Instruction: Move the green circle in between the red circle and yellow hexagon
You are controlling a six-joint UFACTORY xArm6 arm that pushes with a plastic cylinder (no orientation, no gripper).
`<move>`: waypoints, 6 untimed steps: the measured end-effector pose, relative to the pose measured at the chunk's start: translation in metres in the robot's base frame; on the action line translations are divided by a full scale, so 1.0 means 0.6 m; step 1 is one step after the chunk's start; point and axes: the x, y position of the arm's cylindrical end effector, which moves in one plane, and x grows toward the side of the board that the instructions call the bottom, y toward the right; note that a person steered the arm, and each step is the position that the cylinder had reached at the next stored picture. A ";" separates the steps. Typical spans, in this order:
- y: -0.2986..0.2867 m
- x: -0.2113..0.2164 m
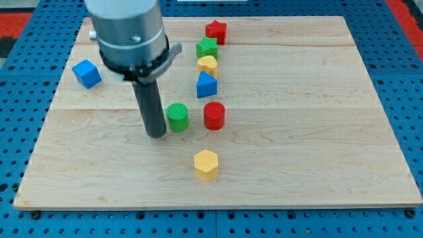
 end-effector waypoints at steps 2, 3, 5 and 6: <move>-0.015 -0.112; 0.004 -0.109; 0.055 0.001; 0.077 0.009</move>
